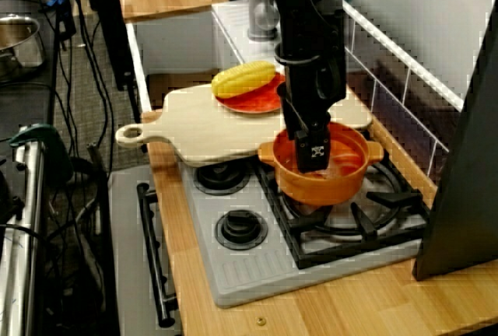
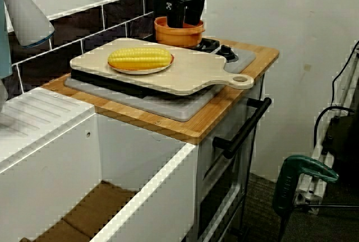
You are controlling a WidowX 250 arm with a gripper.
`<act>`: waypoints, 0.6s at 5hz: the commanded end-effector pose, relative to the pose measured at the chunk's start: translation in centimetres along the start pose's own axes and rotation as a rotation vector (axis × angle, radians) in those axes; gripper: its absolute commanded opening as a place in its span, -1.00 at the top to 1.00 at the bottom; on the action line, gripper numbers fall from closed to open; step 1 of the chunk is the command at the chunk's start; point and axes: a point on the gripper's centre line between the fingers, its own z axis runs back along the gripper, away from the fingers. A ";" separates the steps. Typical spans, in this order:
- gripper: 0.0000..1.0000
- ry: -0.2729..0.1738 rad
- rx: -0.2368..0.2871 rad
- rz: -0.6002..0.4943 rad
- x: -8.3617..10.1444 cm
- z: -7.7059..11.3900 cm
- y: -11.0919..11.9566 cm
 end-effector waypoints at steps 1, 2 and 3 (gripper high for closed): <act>-1.00 -0.116 -0.027 0.021 0.3 4.7 1.0; -1.00 -0.118 -0.030 0.023 0.2 5.1 1.1; -1.00 -0.116 -0.030 0.036 -0.5 5.7 1.8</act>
